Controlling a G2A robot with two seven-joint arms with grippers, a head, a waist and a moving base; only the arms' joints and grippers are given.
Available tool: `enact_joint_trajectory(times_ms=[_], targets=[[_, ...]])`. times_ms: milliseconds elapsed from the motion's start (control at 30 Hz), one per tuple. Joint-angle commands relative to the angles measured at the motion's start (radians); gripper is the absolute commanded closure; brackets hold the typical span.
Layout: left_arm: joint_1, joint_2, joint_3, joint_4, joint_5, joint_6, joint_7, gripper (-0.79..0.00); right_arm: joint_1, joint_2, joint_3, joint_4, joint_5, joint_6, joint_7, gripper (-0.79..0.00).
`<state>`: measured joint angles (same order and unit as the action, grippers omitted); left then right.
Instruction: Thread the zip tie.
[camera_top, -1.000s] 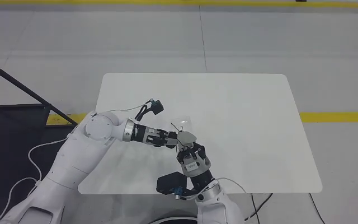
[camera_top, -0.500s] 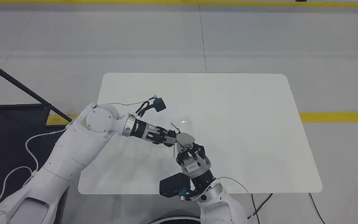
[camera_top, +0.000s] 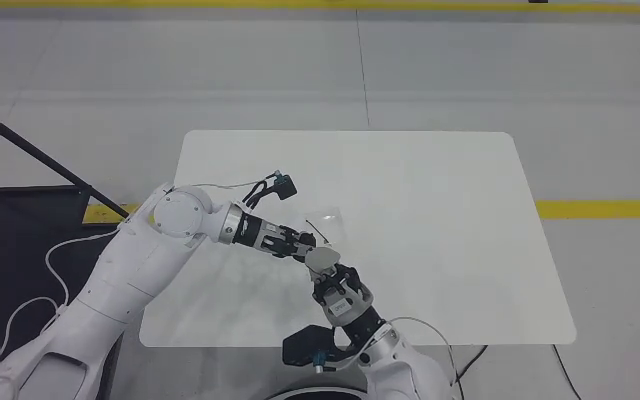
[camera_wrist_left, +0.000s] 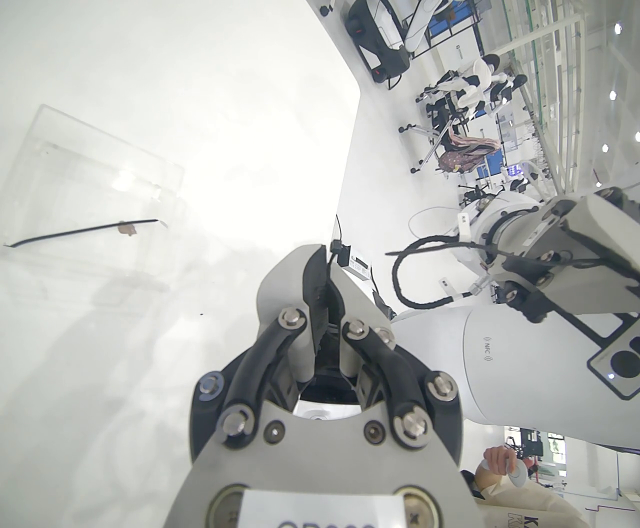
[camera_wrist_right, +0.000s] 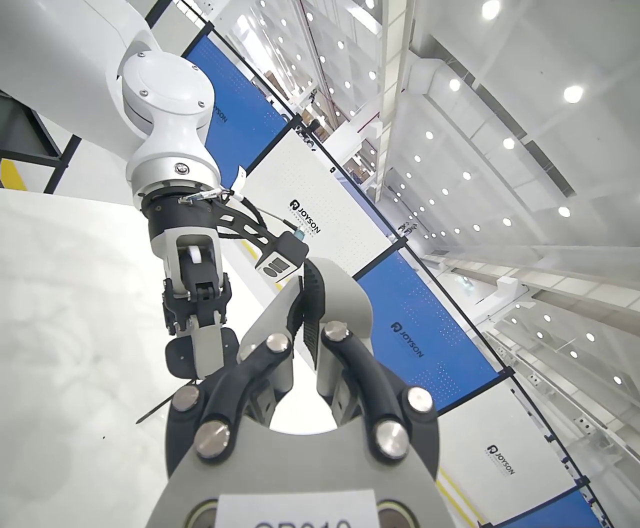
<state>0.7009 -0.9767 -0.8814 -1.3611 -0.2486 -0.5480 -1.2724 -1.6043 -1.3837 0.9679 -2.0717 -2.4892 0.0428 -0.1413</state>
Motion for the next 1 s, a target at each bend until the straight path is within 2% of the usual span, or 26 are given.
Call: enact_joint_trajectory(times_ms=[0, 967], targets=[[0.0, 0.0, 0.0, 0.0, 0.0, 0.0, 0.0, 0.0, 0.002, 0.001, -0.003, 0.001, -0.011, -0.004, 0.007, 0.0], [0.0, 0.0, 0.0, 0.0, 0.0, 0.0, 0.0, 0.0, 0.05, -0.004, -0.045, 0.038, -0.049, 0.03, 0.095, 0.0]])
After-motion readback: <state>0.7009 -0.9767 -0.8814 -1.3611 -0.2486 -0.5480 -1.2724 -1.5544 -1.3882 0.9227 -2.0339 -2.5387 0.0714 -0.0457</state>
